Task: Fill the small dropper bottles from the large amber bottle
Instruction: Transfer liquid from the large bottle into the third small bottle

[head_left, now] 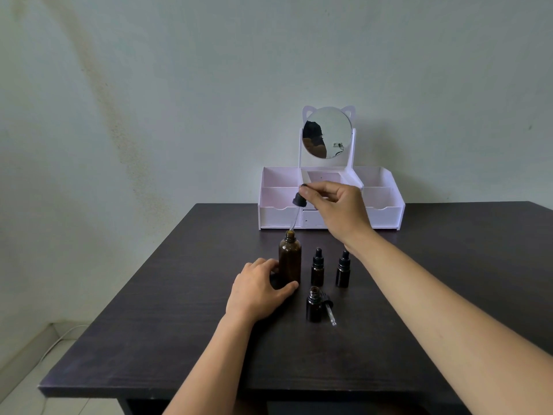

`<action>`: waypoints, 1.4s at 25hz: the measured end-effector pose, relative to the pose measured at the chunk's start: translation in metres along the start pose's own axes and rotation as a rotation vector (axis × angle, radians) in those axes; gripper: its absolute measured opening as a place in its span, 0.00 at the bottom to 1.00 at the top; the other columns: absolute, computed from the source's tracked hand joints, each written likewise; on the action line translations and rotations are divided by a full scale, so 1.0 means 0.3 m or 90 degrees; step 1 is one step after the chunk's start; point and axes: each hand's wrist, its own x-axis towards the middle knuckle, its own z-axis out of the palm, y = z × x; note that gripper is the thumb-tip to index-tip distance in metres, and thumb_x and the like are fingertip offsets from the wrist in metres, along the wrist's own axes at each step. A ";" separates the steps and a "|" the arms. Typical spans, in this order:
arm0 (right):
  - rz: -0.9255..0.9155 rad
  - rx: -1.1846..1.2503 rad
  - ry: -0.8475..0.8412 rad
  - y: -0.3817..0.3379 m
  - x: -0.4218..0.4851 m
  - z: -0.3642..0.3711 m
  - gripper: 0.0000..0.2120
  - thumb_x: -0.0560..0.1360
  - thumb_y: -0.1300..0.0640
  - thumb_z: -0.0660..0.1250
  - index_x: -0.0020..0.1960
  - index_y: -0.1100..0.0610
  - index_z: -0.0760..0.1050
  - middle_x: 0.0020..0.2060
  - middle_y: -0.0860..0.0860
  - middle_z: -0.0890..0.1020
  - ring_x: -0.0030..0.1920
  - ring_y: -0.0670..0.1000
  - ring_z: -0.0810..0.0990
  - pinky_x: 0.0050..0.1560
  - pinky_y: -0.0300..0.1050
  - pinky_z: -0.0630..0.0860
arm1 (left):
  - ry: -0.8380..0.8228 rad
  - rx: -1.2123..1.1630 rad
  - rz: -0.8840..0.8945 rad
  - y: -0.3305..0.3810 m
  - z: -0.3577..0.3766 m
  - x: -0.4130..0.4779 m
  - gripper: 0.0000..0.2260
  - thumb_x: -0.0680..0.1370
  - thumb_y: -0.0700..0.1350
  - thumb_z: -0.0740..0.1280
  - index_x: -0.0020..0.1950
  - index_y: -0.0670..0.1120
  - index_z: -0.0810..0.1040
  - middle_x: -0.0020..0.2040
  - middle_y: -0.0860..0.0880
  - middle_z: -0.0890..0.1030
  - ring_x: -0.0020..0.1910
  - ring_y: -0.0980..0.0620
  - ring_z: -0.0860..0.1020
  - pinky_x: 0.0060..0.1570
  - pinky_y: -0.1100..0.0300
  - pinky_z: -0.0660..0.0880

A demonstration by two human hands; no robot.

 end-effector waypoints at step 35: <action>0.143 0.183 0.136 -0.090 -0.117 -0.211 0.06 0.74 0.49 0.75 0.48 0.50 0.86 0.39 0.40 0.85 0.38 0.43 0.78 0.41 0.38 0.73 | -0.059 -0.226 -0.092 0.037 -0.051 -0.097 0.12 0.69 0.48 0.71 0.48 0.53 0.71 0.49 0.54 0.79 0.50 0.53 0.78 0.53 0.58 0.73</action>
